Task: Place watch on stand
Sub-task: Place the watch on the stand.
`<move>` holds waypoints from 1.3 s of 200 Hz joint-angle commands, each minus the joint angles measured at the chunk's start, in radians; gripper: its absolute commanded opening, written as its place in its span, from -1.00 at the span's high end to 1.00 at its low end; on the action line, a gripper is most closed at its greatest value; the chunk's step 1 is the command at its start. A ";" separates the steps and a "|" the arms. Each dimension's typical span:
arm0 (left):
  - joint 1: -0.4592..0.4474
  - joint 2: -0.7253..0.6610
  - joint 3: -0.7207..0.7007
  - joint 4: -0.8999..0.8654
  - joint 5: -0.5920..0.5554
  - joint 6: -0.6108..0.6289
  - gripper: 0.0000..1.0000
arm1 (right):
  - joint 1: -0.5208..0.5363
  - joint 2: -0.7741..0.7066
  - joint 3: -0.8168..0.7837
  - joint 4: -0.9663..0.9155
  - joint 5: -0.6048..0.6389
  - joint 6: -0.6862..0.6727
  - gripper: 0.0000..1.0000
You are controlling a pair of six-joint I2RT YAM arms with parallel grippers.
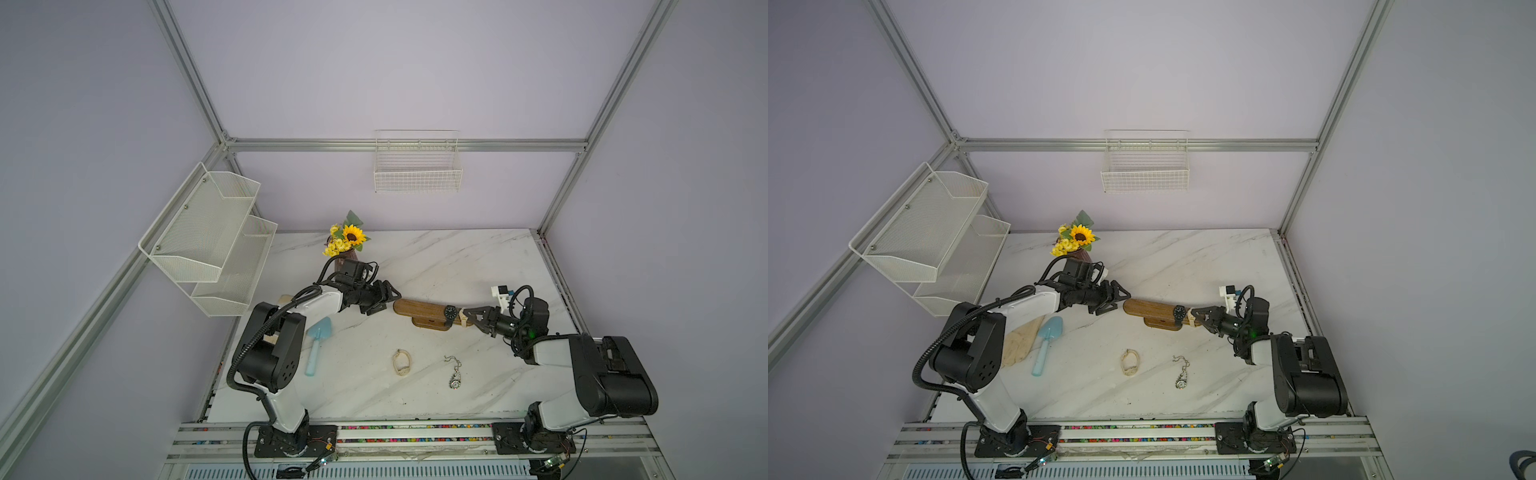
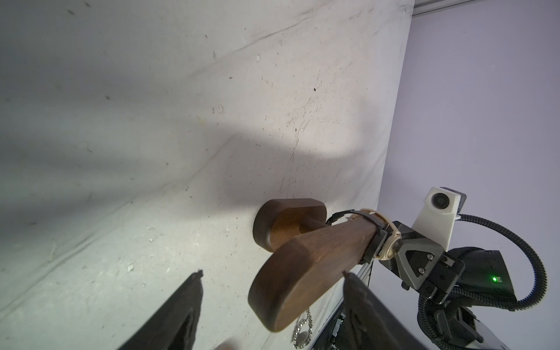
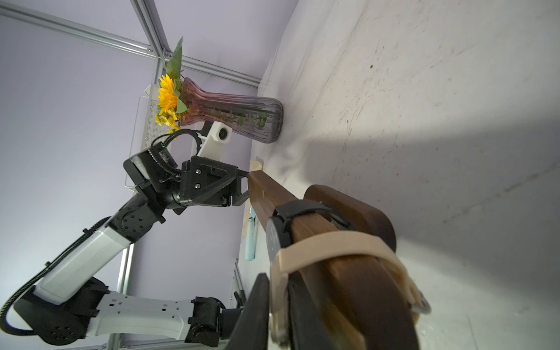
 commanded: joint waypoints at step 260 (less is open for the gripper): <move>-0.046 -0.072 0.050 -0.043 -0.018 0.043 -0.34 | 0.042 -0.345 0.121 -0.787 0.407 -0.310 0.48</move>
